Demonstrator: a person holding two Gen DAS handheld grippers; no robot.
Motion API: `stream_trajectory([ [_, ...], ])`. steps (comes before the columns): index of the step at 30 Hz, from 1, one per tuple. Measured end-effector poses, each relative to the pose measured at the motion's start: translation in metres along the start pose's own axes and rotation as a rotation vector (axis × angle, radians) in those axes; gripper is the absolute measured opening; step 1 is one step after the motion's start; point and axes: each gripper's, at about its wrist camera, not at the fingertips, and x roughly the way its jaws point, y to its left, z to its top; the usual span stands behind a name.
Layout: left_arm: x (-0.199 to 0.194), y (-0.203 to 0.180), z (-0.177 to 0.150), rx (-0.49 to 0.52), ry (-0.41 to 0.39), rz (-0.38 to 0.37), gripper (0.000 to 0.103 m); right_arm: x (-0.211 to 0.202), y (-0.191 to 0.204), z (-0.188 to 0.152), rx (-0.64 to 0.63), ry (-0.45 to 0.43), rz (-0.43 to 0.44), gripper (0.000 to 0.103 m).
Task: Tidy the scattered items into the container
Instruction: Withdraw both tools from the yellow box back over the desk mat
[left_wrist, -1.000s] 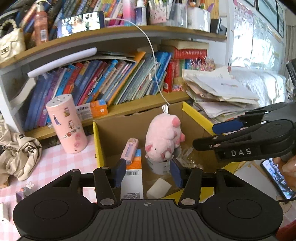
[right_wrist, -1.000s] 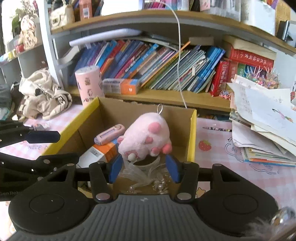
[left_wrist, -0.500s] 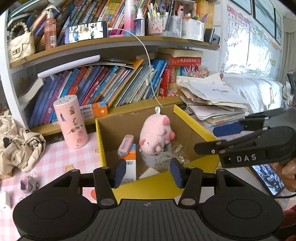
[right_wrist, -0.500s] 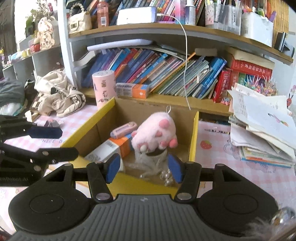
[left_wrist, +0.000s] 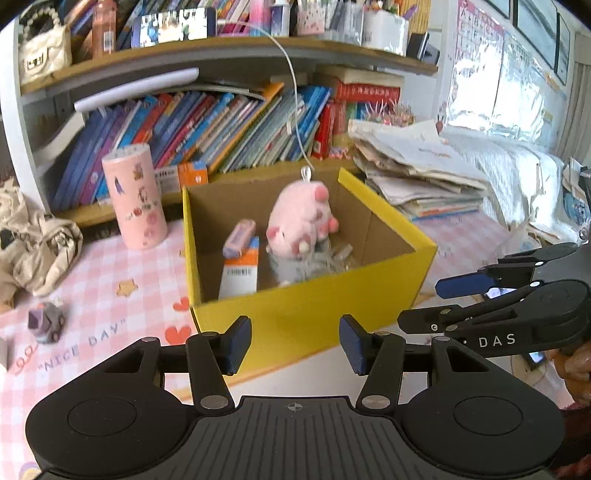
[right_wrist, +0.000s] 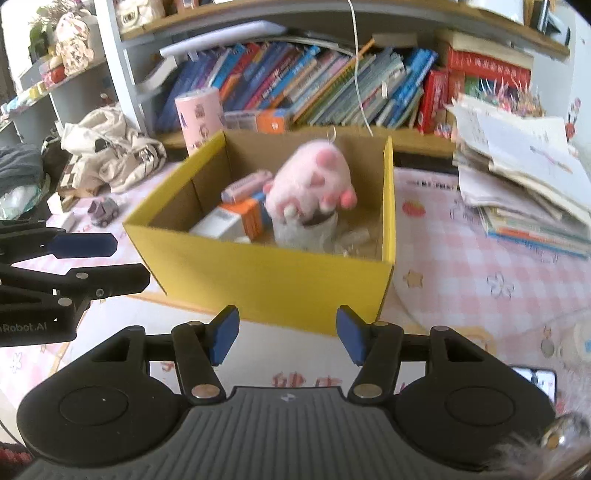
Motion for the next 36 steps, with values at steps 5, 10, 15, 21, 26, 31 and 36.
stream_trajectory([
  [5,0.004,-0.002,-0.012,-0.011,0.041,-0.010,0.053,0.004,-0.001,-0.011,0.006,0.032,-0.015,0.057],
  [10,0.007,-0.005,-0.020,-0.016,0.074,-0.022,0.053,0.006,-0.001,-0.019,0.012,0.060,-0.015,0.058],
  [15,0.011,-0.005,-0.026,-0.022,0.109,-0.030,0.057,0.010,0.001,-0.025,0.013,0.092,-0.011,0.062],
  [21,0.015,-0.009,-0.038,-0.015,0.176,-0.051,0.071,0.016,0.004,-0.032,0.019,0.147,-0.009,0.079],
  [26,0.019,-0.011,-0.046,0.002,0.222,-0.057,0.076,0.022,0.010,-0.038,0.023,0.190,-0.005,0.086],
  [31,0.021,-0.007,-0.049,0.011,0.238,-0.065,0.079,0.023,0.013,-0.041,0.038,0.204,-0.025,0.087],
  [36,0.020,0.002,-0.052,0.026,0.236,-0.090,0.079,0.024,0.021,-0.042,0.053,0.207,-0.055,0.088],
])
